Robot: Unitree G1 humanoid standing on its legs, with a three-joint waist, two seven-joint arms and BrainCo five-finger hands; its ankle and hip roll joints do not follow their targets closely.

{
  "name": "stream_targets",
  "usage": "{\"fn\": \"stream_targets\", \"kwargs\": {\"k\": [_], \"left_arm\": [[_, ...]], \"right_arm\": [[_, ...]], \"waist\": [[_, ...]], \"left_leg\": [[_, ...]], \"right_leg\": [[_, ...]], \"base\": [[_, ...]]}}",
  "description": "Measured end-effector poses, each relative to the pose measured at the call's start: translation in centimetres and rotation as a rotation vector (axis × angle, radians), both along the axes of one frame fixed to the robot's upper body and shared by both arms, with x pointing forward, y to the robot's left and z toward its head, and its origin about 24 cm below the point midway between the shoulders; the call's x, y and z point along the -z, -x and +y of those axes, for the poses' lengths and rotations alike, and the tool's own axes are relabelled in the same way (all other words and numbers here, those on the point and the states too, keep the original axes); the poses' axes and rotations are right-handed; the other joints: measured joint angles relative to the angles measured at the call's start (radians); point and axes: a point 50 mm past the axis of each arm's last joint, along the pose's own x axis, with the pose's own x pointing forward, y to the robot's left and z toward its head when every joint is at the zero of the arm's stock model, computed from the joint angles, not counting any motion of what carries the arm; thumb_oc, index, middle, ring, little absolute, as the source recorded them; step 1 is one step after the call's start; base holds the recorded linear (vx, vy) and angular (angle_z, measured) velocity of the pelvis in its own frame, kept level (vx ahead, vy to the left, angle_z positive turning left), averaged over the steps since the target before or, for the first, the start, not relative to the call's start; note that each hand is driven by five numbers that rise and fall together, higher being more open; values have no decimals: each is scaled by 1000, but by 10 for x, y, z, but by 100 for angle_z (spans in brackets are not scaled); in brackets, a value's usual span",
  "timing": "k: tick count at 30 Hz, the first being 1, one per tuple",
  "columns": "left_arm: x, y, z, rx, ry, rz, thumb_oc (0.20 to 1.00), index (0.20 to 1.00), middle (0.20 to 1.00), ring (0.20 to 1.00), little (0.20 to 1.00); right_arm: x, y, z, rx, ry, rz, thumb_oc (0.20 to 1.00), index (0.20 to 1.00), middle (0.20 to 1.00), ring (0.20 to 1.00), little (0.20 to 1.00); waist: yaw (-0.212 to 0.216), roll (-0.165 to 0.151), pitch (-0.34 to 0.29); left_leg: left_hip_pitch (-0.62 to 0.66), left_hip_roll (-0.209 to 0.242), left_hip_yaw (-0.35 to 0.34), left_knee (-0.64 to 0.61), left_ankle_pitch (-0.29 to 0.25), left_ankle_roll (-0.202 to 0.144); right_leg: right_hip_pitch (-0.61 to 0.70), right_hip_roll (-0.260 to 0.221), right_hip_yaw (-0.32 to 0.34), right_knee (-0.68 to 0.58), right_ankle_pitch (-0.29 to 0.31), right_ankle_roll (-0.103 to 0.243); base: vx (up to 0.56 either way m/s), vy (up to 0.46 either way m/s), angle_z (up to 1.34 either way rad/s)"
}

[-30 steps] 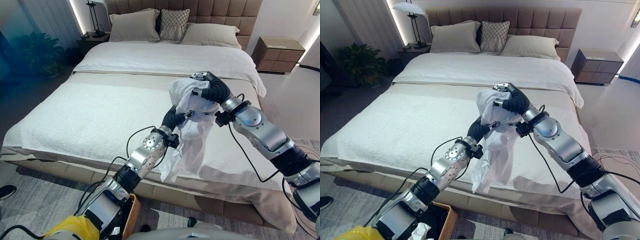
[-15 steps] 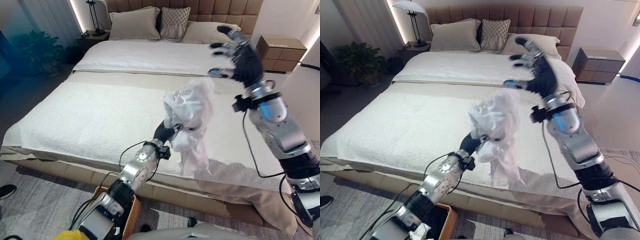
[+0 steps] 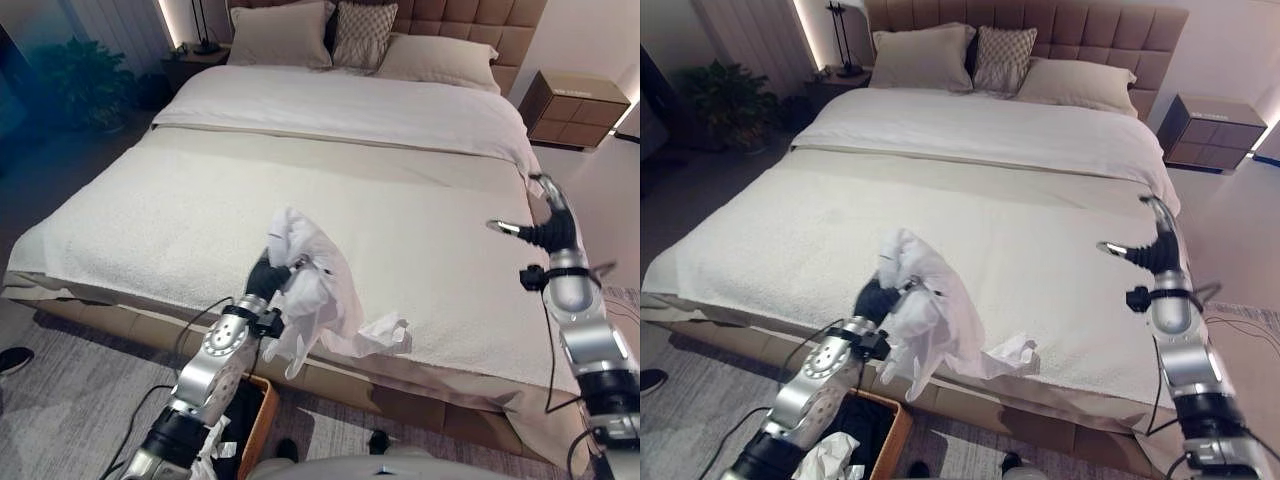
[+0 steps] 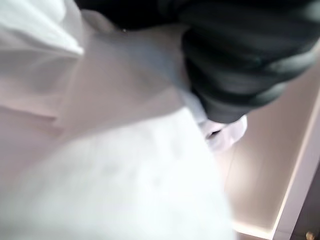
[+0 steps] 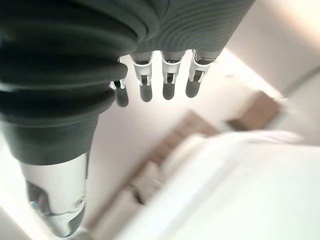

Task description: Pick up clothes into the bucket

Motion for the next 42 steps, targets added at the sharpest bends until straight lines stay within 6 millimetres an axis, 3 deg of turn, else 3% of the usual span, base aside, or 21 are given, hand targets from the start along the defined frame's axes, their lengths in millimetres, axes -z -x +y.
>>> {"fn": "stream_targets", "kwargs": {"k": [1,3,6,8,9,11,15,21,24,28,42], "left_arm": [[-4,5,12,-38,-4,-23,200,200,200,200,200],[-9,8,23,-83,-13,-49,200,200,200,200,200],[-20,21,43,-152,-8,-110,200,200,200,200,200],[-28,35,67,-263,-11,-160,200,200,200,200,200],[-30,37,73,-287,-15,-170,200,200,200,200,200],[-32,48,95,-391,-20,-180,200,200,200,200,200],[-44,57,118,-505,-31,-245,200,200,200,200,200],[-67,63,136,-602,58,-380,200,200,200,200,200],[-78,56,134,-605,111,-447,200,200,200,200,200],[-92,52,133,-611,174,-540,200,200,200,200,200],[-124,56,150,-706,161,-705,200,200,200,200,200]], "right_arm": [[23,9,-1,27,-47,65,1000,1000,1000,1000,1000],[49,22,-4,71,-86,164,1000,1000,1000,1000,1000],[77,35,-3,100,-150,233,1000,1000,1000,1000,1000],[127,75,-6,170,-214,441,1000,1000,1000,1000,1000],[138,83,-6,188,-232,491,1000,1000,1000,1000,1000],[174,122,0,234,-293,673,1000,1000,1000,1000,1000],[201,153,8,256,-332,828,1000,1000,1000,1000,1000],[220,179,16,262,-368,974,1000,1000,1000,1000,1000],[224,178,25,217,-362,1002,1000,1000,1000,1000,1000],[226,169,36,128,-329,1029,1000,1000,1000,1000,1000],[224,152,43,63,-288,1022,1000,1000,1000,1000,1000]], "waist": [[2,-2,5],[4,-1,16],[8,-7,46],[32,-12,70],[27,-15,77],[44,-12,102],[58,-17,137],[88,-28,157],[113,-29,156],[113,-31,156],[121,-30,156]], "left_leg": [[-4,0,0,2,0,0],[-4,-3,-1,1,0,0],[-22,-6,-5,12,-1,-1],[-59,-7,-20,27,-2,-2],[-65,-8,-25,32,-3,-3],[-94,-13,-39,47,-3,-4],[-138,-23,-61,77,-7,-9],[-157,-32,-91,82,-12,-14],[-160,-38,-109,89,-20,-10],[-186,-46,-126,118,-17,-11],[-209,-49,-167,139,-17,-12]], "right_leg": [[-7,0,0,1,0,0],[-6,-2,-1,1,0,0],[-21,-6,-3,10,-3,0],[-45,-7,-14,20,-4,1],[-51,-9,-18,25,-5,0],[-78,-16,-30,56,-14,3],[-120,-31,-51,107,-38,10],[-157,-50,-74,185,-80,10],[-173,-59,-82,235,-112,5],[-201,-72,-95,295,-142,0],[-198,-75,-136,308,-156,-2]], "base": [[0,0,0],[-66,6,2],[-79,-1,4],[-66,-3,14],[-70,5,21],[-63,8,18],[-20,1,14],[23,-8,21],[9,-5,17],[-10,-1,13],[1,-2,8]]}}
